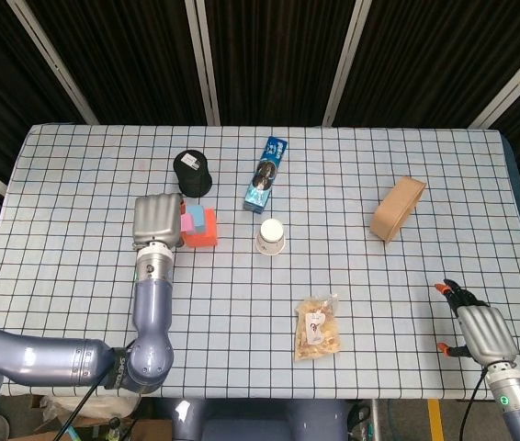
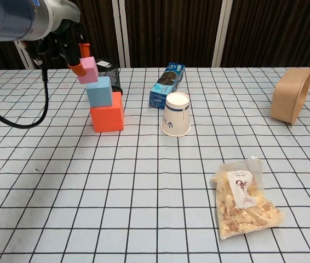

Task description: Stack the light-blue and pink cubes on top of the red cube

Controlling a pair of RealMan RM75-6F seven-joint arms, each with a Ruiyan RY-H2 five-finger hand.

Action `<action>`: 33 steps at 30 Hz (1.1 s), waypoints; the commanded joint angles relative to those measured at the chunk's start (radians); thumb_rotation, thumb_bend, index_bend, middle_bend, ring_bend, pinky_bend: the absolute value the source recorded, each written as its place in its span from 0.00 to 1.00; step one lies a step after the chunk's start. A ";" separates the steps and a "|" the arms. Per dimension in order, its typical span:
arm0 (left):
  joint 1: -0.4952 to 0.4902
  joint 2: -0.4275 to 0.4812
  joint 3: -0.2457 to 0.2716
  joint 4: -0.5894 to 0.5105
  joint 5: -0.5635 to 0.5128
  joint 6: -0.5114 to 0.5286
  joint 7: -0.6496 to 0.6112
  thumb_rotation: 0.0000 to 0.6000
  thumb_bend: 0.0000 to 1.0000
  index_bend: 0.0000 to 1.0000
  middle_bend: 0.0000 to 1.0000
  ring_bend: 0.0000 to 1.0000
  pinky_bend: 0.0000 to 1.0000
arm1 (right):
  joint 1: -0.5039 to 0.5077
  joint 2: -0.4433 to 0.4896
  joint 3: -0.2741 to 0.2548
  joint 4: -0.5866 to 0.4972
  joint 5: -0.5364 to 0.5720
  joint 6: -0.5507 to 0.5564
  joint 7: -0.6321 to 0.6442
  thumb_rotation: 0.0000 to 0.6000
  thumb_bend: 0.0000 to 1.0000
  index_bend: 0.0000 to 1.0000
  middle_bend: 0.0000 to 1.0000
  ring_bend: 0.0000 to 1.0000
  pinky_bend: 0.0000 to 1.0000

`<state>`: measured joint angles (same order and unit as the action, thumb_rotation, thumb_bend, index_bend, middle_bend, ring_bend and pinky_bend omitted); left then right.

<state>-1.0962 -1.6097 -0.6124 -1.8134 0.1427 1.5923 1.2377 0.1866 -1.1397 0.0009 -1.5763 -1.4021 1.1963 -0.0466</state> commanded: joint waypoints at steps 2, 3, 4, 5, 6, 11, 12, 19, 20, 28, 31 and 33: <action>-0.009 0.012 0.016 0.049 0.009 -0.023 -0.012 1.00 0.34 0.48 0.87 0.72 0.77 | 0.001 -0.002 0.001 0.000 0.004 -0.001 -0.007 1.00 0.14 0.14 0.10 0.20 0.38; -0.008 0.014 0.015 0.057 0.007 -0.030 -0.018 1.00 0.34 0.48 0.87 0.72 0.77 | 0.000 -0.003 0.001 0.000 0.006 -0.001 -0.008 1.00 0.14 0.14 0.10 0.20 0.38; -0.008 0.016 0.015 0.064 0.004 -0.037 -0.022 1.00 0.34 0.48 0.87 0.72 0.77 | 0.001 -0.003 0.001 0.000 0.007 -0.002 -0.010 1.00 0.14 0.14 0.10 0.20 0.38; -0.008 0.021 0.019 0.073 0.005 -0.048 -0.023 1.00 0.34 0.48 0.87 0.72 0.77 | 0.001 -0.004 0.001 0.000 0.008 -0.002 -0.011 1.00 0.14 0.14 0.10 0.20 0.38; -0.008 0.024 0.025 0.082 0.007 -0.056 -0.024 1.00 0.34 0.48 0.87 0.72 0.77 | 0.001 -0.005 0.001 0.001 0.009 -0.003 -0.013 1.00 0.14 0.14 0.10 0.20 0.38; -0.018 0.037 0.069 0.134 0.030 -0.102 -0.011 1.00 0.34 0.47 0.87 0.71 0.77 | 0.004 -0.010 0.004 0.006 0.023 -0.013 -0.019 1.00 0.14 0.14 0.10 0.20 0.38; -0.018 0.037 0.074 0.143 0.032 -0.117 -0.016 1.00 0.34 0.47 0.87 0.71 0.77 | 0.005 -0.011 0.004 0.007 0.025 -0.015 -0.022 1.00 0.14 0.14 0.10 0.20 0.38; -0.015 0.035 0.085 0.184 0.036 -0.226 -0.080 1.00 0.34 0.47 0.87 0.71 0.77 | 0.007 -0.017 0.004 0.008 0.033 -0.021 -0.036 1.00 0.14 0.14 0.10 0.20 0.38; -0.017 0.035 0.088 0.185 0.041 -0.235 -0.087 1.00 0.34 0.47 0.87 0.71 0.76 | 0.008 -0.017 0.005 0.009 0.035 -0.022 -0.036 1.00 0.14 0.14 0.10 0.20 0.38; -0.024 0.050 0.090 0.150 0.020 -0.252 -0.113 1.00 0.34 0.47 0.87 0.71 0.76 | 0.010 -0.015 0.005 0.007 0.036 -0.025 -0.035 1.00 0.14 0.14 0.10 0.20 0.38; -0.031 0.058 0.094 0.132 0.002 -0.221 -0.101 1.00 0.34 0.48 0.87 0.71 0.77 | 0.009 -0.014 0.004 0.006 0.033 -0.023 -0.033 1.00 0.14 0.14 0.10 0.20 0.38; -0.038 0.057 0.095 0.129 -0.013 -0.188 -0.092 1.00 0.34 0.49 0.87 0.71 0.77 | 0.009 -0.013 0.003 0.004 0.030 -0.022 -0.031 1.00 0.14 0.14 0.10 0.20 0.38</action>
<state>-1.1281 -1.5542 -0.5187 -1.6783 0.1427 1.3828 1.1377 0.1955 -1.1527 0.0037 -1.5717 -1.3716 1.1741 -0.0777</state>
